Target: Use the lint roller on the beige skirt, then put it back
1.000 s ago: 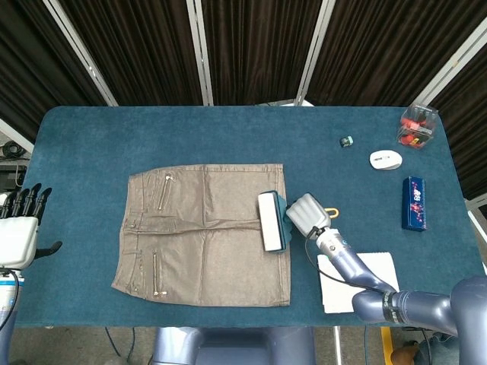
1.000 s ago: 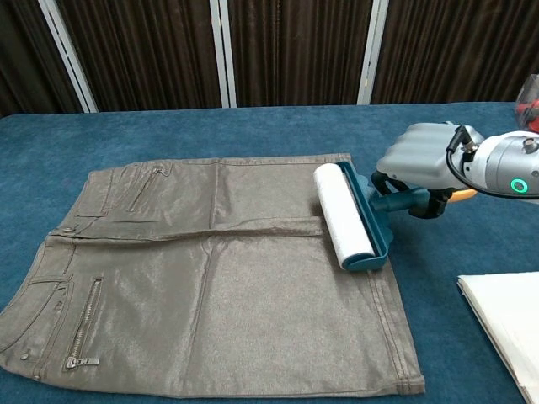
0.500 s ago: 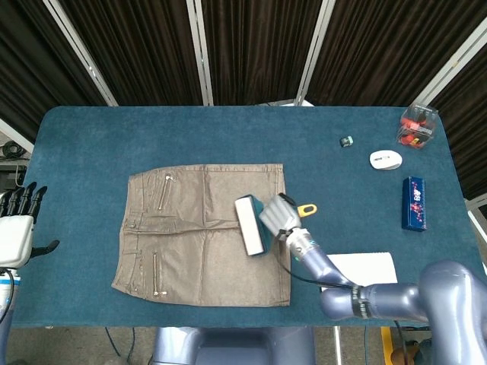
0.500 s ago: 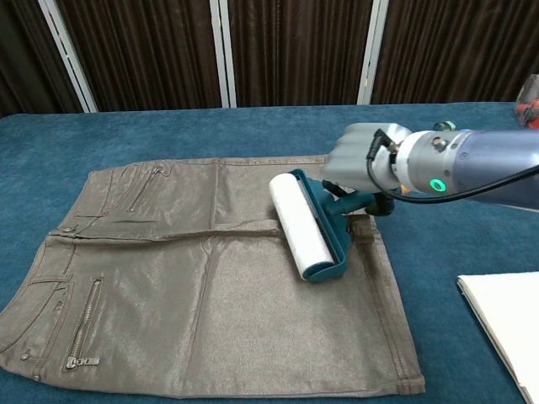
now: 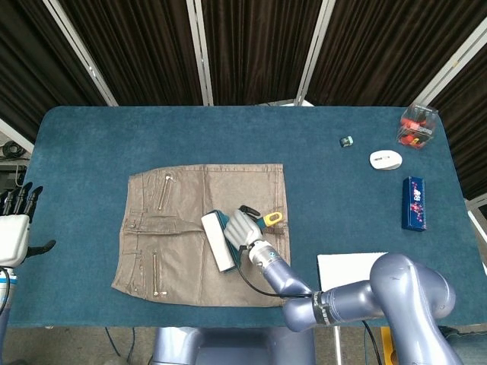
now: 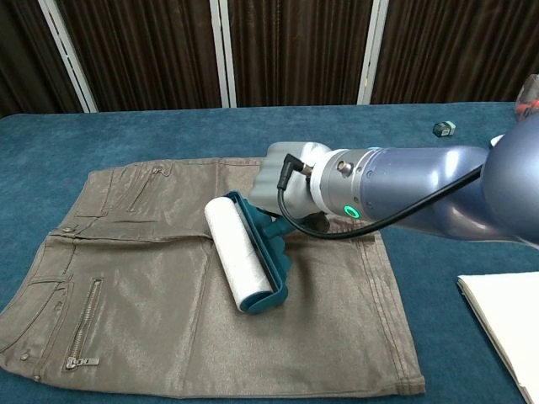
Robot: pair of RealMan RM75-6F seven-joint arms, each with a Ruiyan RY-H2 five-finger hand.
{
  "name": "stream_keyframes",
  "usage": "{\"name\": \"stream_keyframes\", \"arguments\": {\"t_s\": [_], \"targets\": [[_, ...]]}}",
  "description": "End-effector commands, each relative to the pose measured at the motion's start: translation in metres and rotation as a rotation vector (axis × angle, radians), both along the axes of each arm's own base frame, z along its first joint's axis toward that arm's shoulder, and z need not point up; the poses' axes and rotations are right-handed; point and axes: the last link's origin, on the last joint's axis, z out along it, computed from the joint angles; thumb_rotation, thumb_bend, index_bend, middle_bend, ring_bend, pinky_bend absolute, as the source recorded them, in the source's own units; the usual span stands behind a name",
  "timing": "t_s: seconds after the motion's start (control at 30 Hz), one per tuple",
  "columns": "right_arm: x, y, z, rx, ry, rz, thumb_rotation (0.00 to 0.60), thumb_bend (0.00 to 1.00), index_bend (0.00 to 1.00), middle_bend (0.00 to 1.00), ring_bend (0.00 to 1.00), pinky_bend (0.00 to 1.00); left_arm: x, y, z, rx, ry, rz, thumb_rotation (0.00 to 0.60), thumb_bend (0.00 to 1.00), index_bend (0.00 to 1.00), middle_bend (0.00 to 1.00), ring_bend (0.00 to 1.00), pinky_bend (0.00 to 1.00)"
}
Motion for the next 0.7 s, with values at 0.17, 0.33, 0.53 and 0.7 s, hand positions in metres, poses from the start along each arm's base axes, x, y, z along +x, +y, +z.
{"name": "stream_keyframes", "arguments": {"t_s": [0.17, 0.33, 0.53, 0.7], "targets": [[-0.009, -0.003, 0.004, -0.027, 0.033, 0.006, 0.6, 0.77, 0.59, 0.64, 0.56, 0.56, 0.0, 0.0, 0.0, 0.001, 0.001, 0.0, 0.6, 0.0, 0.0, 0.0, 0.0, 0.0], [-0.03, -0.007, 0.014, -0.06, 0.085, 0.001, 0.6, 0.78, 0.6, 0.64, 0.56, 0.56, 0.0, 0.0, -0.001, -0.002, 0.005, -0.003, 0.6, 0.0, 0.0, 0.0, 0.0, 0.0], [-0.055, -0.017, 0.035, -0.114, 0.131, -0.012, 0.6, 0.77, 0.6, 0.64, 0.56, 0.56, 0.001, 0.0, -0.004, -0.009, 0.011, -0.002, 0.6, 0.0, 0.0, 0.0, 0.0, 0.0], [-0.076, -0.028, 0.046, -0.155, 0.18, -0.026, 0.6, 0.77, 0.6, 0.64, 0.56, 0.56, 0.002, 0.0, -0.006, -0.015, 0.015, -0.005, 0.6, 0.0, 0.0, 0.0, 0.0, 0.0]]}}
